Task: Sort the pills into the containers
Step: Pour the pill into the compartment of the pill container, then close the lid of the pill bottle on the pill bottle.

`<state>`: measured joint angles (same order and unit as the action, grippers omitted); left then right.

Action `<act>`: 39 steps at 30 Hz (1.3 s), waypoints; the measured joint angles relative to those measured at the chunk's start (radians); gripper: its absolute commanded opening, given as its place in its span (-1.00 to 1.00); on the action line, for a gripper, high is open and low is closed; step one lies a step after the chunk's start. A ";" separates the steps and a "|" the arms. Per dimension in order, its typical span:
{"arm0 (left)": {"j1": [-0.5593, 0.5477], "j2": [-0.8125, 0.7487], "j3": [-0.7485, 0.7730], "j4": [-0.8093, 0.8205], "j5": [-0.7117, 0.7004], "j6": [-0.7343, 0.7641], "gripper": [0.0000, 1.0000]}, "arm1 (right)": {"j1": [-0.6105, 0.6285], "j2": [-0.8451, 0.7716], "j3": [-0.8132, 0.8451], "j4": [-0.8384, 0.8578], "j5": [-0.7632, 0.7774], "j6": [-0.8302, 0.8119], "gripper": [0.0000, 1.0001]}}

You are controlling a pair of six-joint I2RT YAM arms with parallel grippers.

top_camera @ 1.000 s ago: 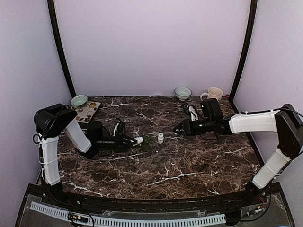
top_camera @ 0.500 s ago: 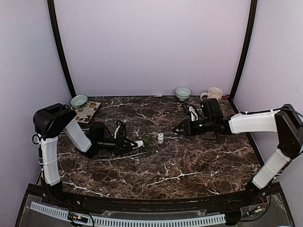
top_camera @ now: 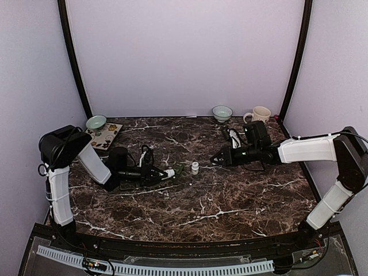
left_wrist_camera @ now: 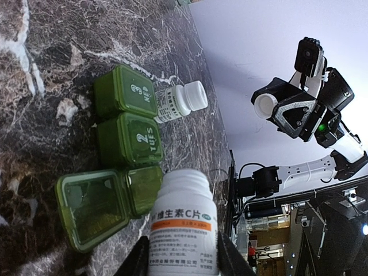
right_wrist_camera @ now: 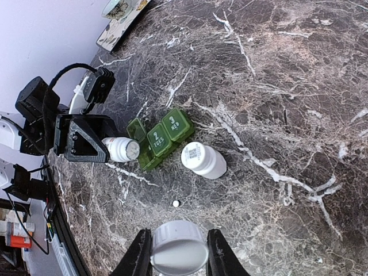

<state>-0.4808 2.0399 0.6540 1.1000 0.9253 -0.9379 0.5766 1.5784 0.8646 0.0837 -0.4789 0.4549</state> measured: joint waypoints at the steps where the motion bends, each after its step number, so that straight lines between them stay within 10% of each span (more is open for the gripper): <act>1: 0.000 0.000 0.000 0.000 0.000 0.000 -0.66 | 0.000 0.000 0.000 0.000 0.000 0.000 -1.00; 39: -0.011 -0.096 0.044 0.399 0.212 -0.369 -0.64 | 0.104 -0.013 0.183 0.005 -0.211 0.011 -1.00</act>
<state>-0.4919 1.9442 0.6979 1.4990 1.1378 -1.3071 0.6807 1.5650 1.0477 0.0887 -0.6903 0.4656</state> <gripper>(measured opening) 0.332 0.263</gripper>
